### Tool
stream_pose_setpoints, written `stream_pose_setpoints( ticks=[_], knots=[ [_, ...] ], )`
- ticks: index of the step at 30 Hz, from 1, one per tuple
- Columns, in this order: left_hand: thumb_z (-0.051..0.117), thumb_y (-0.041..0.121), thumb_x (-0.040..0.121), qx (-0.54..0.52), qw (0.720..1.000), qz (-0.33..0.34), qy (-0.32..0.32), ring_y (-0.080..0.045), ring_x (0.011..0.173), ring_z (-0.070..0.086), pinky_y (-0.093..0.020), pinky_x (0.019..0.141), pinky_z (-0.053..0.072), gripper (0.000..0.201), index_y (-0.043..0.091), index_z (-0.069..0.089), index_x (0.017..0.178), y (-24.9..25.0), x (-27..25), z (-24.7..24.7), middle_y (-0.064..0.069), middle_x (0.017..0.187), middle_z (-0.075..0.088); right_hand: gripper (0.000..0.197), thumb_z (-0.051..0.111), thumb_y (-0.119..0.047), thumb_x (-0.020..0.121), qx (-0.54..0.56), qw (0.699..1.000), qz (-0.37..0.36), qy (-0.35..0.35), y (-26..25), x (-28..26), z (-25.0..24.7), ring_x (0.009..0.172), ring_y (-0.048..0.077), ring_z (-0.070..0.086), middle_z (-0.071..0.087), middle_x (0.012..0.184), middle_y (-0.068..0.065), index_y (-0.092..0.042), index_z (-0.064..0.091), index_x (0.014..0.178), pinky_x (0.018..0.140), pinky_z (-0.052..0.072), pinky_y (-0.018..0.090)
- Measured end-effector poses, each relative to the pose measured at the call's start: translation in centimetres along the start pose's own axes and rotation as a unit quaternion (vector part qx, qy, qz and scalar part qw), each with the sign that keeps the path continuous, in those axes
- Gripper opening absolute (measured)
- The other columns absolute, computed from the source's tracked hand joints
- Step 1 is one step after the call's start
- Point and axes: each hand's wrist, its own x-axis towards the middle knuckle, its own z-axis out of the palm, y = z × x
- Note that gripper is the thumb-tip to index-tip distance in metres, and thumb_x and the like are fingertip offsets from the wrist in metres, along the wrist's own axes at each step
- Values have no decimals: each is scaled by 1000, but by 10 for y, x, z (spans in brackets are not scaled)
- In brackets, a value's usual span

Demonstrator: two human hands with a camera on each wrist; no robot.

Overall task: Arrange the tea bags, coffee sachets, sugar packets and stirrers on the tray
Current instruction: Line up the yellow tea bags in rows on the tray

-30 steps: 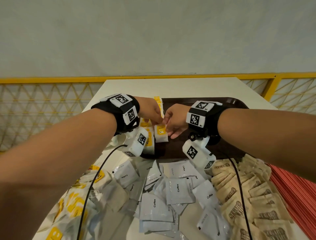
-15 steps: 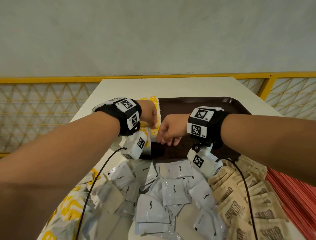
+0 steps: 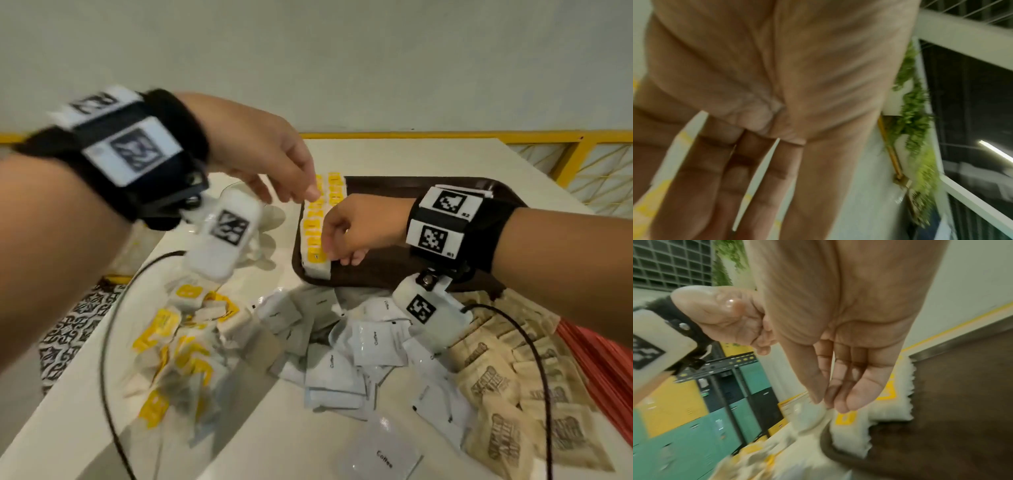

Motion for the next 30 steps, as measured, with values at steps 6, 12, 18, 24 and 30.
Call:
stream_pose_setpoints(
  ticks=[6, 12, 18, 24, 30],
  knots=[
    [76, 53, 60, 199, 972, -100, -72, 2, 91, 59, -23, 86, 47, 37, 46, 65, 95, -74, -82, 16, 20, 98, 65, 39, 73, -25, 81, -222, 962, -125, -102, -52, -14, 60, 99, 7, 57, 58, 106, -10, -24, 59, 118, 71, 41, 14],
    [76, 72, 47, 200, 959, -171, -104, -8, 114, 46, -26, 89, 41, 79, 65, 34, 113, -147, -98, 55, 14, 125, 37, 97, 82, -30, 71, -393, 892, -168, -146, -72, 13, 110, 130, 30, 38, 28, 147, 12, -25, 23, 148, 103, 38, 37],
    [81, 32, 72, 132, 982, -137, 6, -25, 84, 66, -32, 70, 54, 35, 37, 59, 99, -166, -84, 67, 8, 109, 56, 67, 74, -24, 80, -415, 881, -192, -119, -84, 35, 117, 113, 22, 51, 47, 132, 8, -18, 41, 138, 66, 30, 18],
    [78, 21, 75, 120, 984, -112, 75, -2, 54, 53, -15, 53, 40, 10, 24, 68, 76, -164, -77, 69, 13, 64, 60, 38, 70, -23, 81, -419, 882, -206, -66, -83, 41, 117, 92, 23, 52, 50, 100, 4, -10, 56, 114, 55, 27, 23],
    [74, 7, 79, 13, 984, -104, 141, 2, 51, 57, -11, 49, 45, 12, 16, 67, 82, -166, -82, 62, -3, 82, 64, 30, 67, -22, 80, -285, 946, -158, -6, -79, 30, 90, 87, 21, 55, 56, 96, 3, -7, 60, 104, 66, 44, 28]
  ],
)
